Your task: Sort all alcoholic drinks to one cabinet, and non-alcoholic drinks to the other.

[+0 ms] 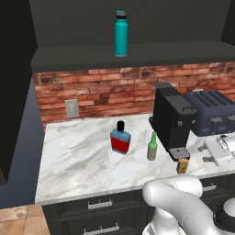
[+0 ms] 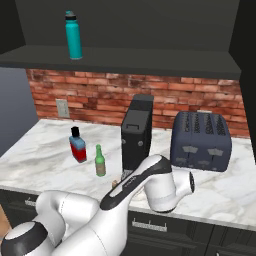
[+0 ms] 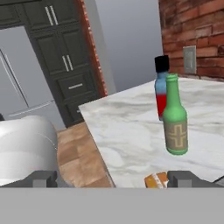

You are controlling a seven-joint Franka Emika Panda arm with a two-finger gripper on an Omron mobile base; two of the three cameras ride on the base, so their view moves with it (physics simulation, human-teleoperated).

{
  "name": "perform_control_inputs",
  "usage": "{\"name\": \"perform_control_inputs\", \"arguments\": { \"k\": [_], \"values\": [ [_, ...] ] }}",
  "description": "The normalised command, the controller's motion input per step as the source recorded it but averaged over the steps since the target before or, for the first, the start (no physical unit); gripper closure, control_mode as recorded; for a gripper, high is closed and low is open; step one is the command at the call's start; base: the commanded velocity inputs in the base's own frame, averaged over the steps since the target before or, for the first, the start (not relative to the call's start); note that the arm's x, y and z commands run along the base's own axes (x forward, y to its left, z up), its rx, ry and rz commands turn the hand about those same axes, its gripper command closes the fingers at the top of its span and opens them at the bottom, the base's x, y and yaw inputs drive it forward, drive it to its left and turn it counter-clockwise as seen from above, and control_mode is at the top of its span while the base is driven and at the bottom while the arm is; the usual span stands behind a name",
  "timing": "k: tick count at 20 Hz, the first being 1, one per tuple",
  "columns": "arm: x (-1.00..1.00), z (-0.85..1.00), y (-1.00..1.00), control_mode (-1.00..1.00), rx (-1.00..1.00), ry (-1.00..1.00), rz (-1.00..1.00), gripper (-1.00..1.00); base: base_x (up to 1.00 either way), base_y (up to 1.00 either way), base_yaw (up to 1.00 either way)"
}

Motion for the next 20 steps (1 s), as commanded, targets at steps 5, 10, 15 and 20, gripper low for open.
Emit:
{"name": "perform_control_inputs", "arguments": {
  "k": [5, 10, 15, 20],
  "values": [
    [0.00, -0.24, 0.00, -1.00, 0.05, 0.04, 0.00, -1.00, 0.00, 0.00, 0.00],
    [0.00, -0.26, 0.00, -1.00, 0.04, 0.04, 0.00, -1.00, 0.00, 0.00, 0.00],
    [0.03, -0.19, 0.00, -1.00, 0.05, 0.04, 0.00, -1.00, 0.00, 0.00, 0.00],
    [0.09, -0.15, 0.00, -1.00, 0.05, 0.05, 0.00, -1.00, 0.00, 0.00, 0.00]
  ]
}}
